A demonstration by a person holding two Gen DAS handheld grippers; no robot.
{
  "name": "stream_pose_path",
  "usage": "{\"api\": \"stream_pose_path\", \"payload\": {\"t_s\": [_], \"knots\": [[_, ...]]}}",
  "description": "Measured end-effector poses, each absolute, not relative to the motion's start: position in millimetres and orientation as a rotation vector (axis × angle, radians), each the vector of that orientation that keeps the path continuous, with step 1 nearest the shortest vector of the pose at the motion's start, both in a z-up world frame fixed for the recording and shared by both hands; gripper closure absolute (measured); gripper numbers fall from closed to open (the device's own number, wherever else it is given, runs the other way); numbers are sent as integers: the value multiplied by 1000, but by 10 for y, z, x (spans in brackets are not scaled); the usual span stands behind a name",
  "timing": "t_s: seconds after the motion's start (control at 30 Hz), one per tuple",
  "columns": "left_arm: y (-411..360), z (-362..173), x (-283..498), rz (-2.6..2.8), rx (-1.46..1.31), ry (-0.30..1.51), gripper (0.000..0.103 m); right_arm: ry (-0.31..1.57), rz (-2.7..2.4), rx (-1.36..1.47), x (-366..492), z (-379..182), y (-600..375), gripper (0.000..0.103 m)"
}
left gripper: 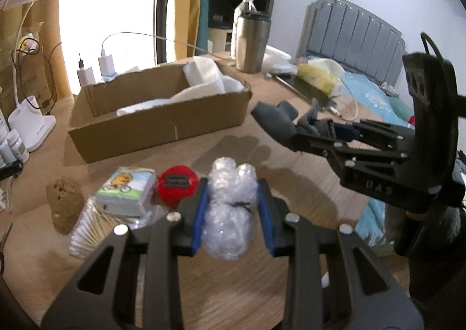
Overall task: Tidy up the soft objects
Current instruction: 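Grasp the bubble-wrap bundle with the left gripper while the right gripper grasps the grey sock, then carry the bubble wrap and grey sock over the cardboard box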
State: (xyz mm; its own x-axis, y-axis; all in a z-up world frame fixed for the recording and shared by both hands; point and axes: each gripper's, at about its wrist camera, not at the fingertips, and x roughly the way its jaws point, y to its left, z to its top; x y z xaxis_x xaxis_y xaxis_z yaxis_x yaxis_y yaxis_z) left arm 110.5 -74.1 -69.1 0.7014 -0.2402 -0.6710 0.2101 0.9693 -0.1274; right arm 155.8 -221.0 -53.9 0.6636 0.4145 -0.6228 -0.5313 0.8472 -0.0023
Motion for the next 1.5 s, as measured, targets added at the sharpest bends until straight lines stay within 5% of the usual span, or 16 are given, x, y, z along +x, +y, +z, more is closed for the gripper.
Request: {"api": "stream_pose_path", "payload": {"t_s": [1.5], "knots": [[359,-266,1299,-143,-183,615,70,612,636,-305,1914,-129,-1219,66]]}}
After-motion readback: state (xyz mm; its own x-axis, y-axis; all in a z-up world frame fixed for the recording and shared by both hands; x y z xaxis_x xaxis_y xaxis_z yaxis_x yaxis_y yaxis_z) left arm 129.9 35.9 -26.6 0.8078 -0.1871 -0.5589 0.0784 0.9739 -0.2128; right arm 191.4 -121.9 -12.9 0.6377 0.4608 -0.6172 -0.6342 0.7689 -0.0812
